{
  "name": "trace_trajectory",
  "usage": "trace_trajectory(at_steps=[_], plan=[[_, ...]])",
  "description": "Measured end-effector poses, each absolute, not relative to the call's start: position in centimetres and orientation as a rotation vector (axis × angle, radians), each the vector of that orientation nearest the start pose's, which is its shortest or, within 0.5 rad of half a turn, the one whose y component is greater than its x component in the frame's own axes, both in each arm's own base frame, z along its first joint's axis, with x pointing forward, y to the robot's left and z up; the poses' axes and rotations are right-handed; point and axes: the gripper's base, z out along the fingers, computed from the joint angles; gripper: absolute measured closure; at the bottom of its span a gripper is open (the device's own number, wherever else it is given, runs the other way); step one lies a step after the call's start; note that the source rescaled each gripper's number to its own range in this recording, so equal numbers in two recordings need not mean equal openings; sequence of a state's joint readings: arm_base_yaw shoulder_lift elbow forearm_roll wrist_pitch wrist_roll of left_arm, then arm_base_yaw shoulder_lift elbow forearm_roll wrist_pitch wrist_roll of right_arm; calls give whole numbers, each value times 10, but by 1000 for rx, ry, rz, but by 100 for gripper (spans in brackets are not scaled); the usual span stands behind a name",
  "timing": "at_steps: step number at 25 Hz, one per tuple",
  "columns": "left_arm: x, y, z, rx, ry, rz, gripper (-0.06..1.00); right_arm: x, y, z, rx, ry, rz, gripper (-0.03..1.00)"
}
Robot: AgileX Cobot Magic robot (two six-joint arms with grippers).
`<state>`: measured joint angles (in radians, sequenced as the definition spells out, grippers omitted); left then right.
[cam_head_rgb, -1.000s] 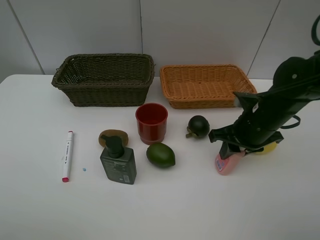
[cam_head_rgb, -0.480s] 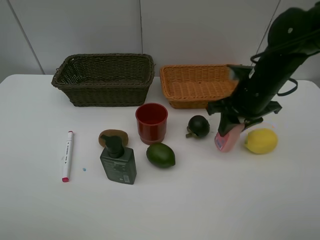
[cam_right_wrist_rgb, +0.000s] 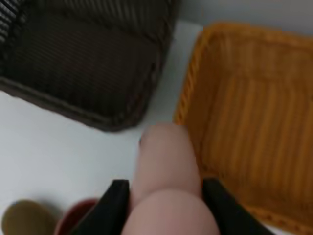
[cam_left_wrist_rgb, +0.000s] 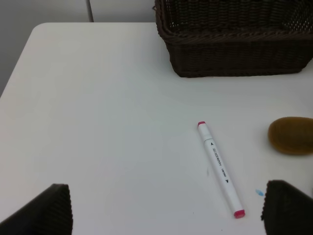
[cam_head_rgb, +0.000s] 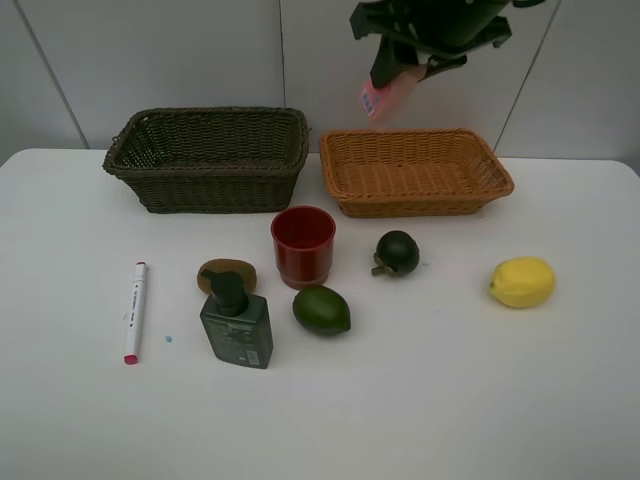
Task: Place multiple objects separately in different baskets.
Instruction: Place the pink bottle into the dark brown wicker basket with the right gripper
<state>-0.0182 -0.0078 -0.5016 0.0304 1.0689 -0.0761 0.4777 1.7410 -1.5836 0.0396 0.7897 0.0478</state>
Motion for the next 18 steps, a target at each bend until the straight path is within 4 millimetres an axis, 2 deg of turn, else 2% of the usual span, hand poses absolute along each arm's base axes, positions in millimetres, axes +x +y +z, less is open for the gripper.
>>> trace_trajectory(at_steps=[2,6,12,13,18], plan=[[-7,3,277,-61,2042,-23,-5,357,205,333,-545,2326,308,67],[-7,3,277,-61,2042,-23,-5,374,245,313,-611,2286,342,67],[-7,3,277,-61,2042,-23,-5,406,301,267,-667,2232,382,67],[-7,3,277,-61,2042,-23,-5,410,308,263,-670,2215,390,67],[-7,3,277,-61,2042,-23,-5,432,334,218,-680,2211,399,67]])
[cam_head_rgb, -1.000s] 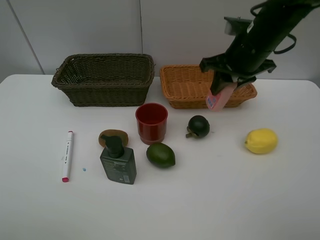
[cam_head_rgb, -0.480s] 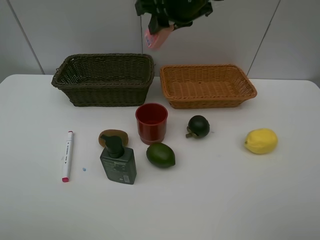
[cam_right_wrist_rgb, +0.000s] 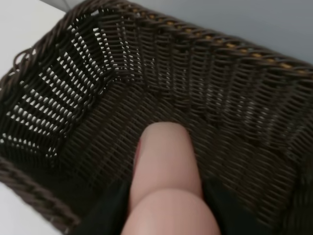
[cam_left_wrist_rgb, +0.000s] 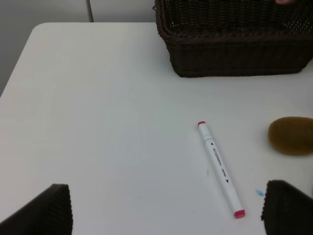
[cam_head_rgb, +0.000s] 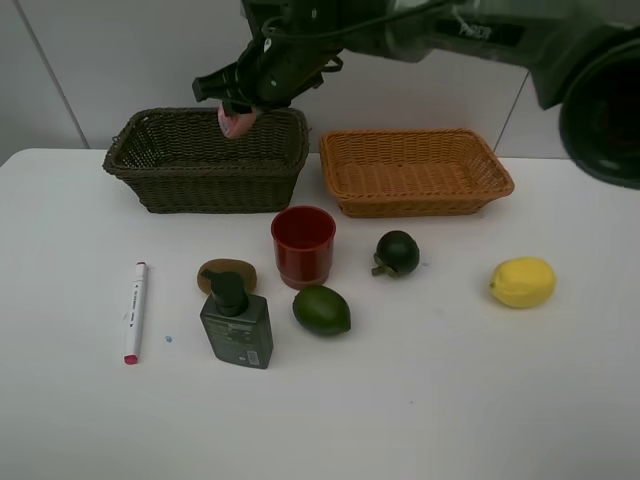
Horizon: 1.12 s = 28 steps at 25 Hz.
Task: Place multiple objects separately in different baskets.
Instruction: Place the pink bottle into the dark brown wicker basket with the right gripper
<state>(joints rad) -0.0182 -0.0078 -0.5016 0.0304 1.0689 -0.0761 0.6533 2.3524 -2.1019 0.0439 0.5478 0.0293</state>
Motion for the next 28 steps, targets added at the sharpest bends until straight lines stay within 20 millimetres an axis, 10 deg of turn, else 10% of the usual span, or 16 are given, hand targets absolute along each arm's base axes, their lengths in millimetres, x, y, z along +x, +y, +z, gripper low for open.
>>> trace_trajectory(at_steps=[12,28], plan=[[-7,3,277,-61,2042,-23,-5,455,349,139,-675,2150,389,67],[-7,3,277,-61,2042,-23,-5,461,341,135,-710,2158,326,67]])
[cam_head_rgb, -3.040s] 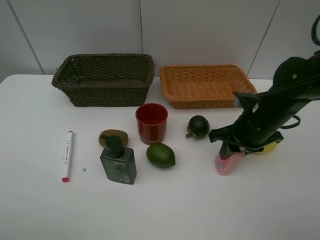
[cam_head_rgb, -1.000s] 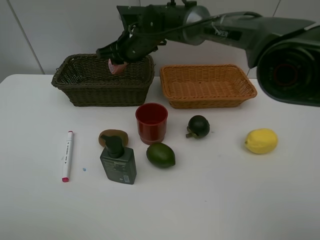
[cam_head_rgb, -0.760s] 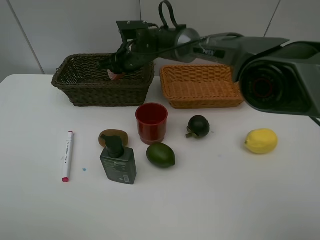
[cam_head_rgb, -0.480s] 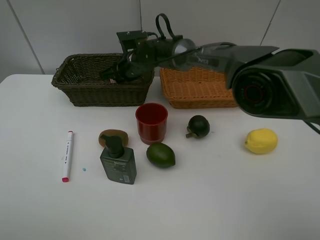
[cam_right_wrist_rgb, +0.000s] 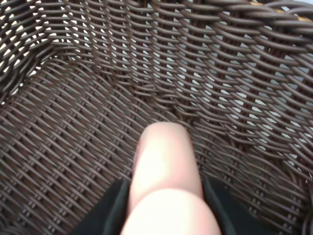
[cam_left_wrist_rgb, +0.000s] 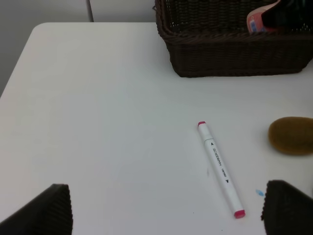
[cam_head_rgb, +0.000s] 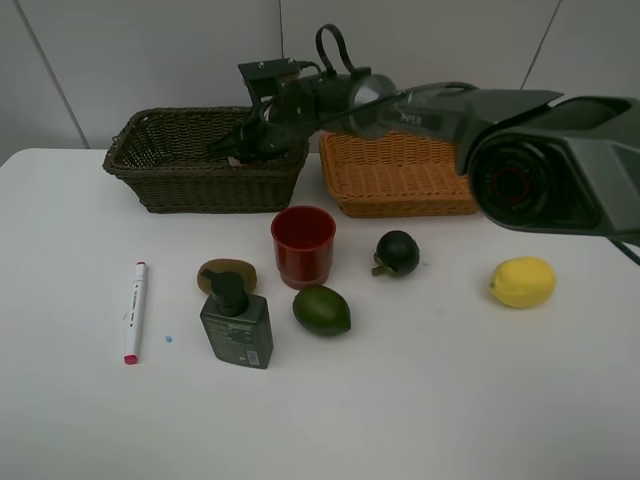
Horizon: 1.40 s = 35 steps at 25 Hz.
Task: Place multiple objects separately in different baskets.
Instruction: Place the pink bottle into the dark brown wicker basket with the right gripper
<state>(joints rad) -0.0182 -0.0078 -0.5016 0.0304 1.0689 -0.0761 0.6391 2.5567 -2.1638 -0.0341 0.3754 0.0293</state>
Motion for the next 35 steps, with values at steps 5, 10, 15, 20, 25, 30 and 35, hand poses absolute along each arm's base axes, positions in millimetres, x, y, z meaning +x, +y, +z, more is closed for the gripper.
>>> trace_trajectory(at_steps=[5,10,15,20,25,30,35], plan=[[-7,3,277,-61,2042,-23,-5,460,340,134,-718,2175,316,67],[-7,3,277,-61,2042,-23,-5,460,340,134,-720,2183,314,52],[-7,3,277,-61,2042,-23,-5,459,341,135,-725,2177,312,5],[-7,3,277,-61,2042,-23,-5,458,340,137,-737,2182,301,-1],[-7,3,277,-61,2042,-23,-5,458,340,138,-737,2182,299,-1],[-7,3,277,-61,2042,-23,-5,457,339,143,-741,2192,294,-1],[-7,3,277,-61,2042,-23,-5,454,336,169,-744,2177,283,-2]])
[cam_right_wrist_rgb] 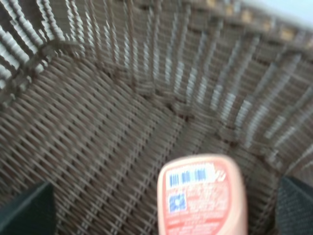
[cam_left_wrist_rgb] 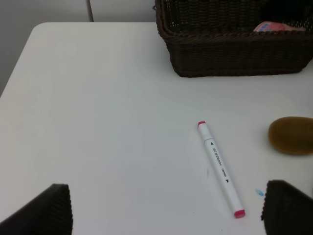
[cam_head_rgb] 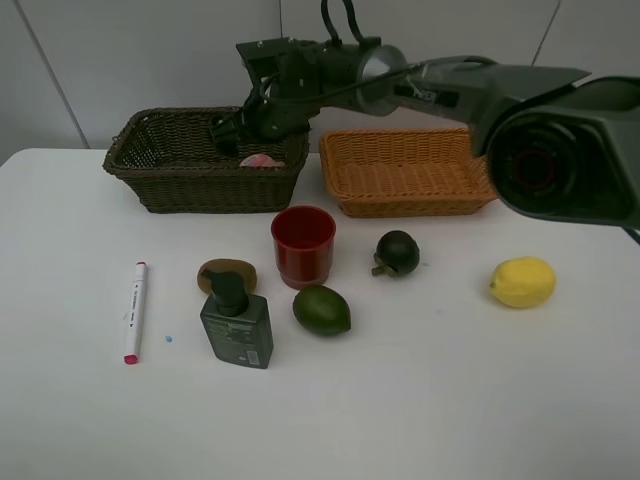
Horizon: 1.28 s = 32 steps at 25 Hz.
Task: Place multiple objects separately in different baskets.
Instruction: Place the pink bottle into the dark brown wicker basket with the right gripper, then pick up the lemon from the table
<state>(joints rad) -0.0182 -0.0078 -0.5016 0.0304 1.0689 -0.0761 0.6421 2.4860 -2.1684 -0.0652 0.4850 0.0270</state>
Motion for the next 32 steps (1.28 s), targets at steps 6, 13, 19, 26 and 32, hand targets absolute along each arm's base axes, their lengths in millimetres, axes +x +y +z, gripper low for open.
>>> trace_trajectory(at_steps=[6,13,19,26,32], plan=[[-7,3,277,-61,2042,-23,-5,447,328,224,-749,2108,252,-2],[-7,3,277,-61,2042,-23,-5,435,316,265,-760,2123,203,-2],[-7,3,277,-61,2042,-23,-5,419,297,290,-793,2234,94,-2],[-7,3,277,-61,2042,-23,-5,396,270,323,-803,2368,-36,-2],[-7,3,277,-61,2042,-23,-5,391,247,338,-752,2435,-146,-2]])
